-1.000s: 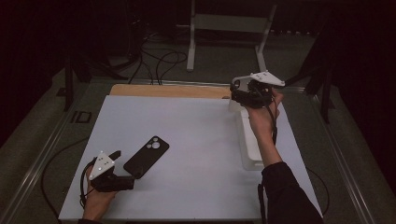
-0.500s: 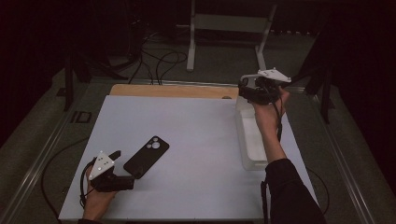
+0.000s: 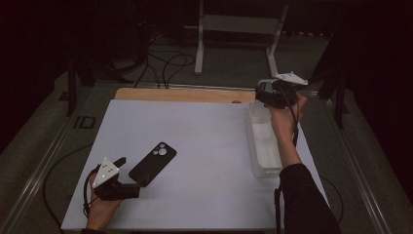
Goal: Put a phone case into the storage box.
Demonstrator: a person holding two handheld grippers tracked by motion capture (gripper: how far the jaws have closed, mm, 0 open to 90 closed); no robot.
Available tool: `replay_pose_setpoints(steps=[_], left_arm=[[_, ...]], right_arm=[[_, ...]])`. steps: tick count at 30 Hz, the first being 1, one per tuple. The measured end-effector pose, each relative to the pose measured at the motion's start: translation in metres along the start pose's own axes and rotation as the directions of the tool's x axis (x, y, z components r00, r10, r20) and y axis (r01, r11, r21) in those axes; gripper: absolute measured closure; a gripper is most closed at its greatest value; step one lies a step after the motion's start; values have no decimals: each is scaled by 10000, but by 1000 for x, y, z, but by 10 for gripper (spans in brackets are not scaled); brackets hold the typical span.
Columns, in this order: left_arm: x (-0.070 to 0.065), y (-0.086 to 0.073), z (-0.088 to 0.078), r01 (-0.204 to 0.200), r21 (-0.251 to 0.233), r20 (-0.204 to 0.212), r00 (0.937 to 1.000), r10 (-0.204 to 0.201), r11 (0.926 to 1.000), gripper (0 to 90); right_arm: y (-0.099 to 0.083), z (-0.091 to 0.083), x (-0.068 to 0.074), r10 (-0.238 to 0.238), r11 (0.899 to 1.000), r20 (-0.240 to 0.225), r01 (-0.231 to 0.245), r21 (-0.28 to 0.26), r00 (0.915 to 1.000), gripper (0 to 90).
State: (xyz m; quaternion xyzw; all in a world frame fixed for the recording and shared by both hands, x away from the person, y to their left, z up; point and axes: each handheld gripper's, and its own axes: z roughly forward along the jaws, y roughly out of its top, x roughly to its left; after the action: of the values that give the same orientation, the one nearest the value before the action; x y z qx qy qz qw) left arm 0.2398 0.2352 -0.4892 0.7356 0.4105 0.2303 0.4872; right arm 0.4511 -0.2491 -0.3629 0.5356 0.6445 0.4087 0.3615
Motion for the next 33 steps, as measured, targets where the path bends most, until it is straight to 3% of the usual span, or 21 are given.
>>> replay_pose_setpoints(steps=[12,17,33], left_arm=[[0,0,0,-17,1,2,10000,17,10000,0],[0,0,0,-44,22,-4,10000,44,10000,0],[0,0,0,-24,7,29,10000,24,10000,0]], right_arm=[[-9,13,-7,162,9989,244,-172,428,9996,168],[-19,27,-5,240,9963,256,-260,825,9994,168],[-40,56,-6,291,9793,352,-355,1995,9990,167]])
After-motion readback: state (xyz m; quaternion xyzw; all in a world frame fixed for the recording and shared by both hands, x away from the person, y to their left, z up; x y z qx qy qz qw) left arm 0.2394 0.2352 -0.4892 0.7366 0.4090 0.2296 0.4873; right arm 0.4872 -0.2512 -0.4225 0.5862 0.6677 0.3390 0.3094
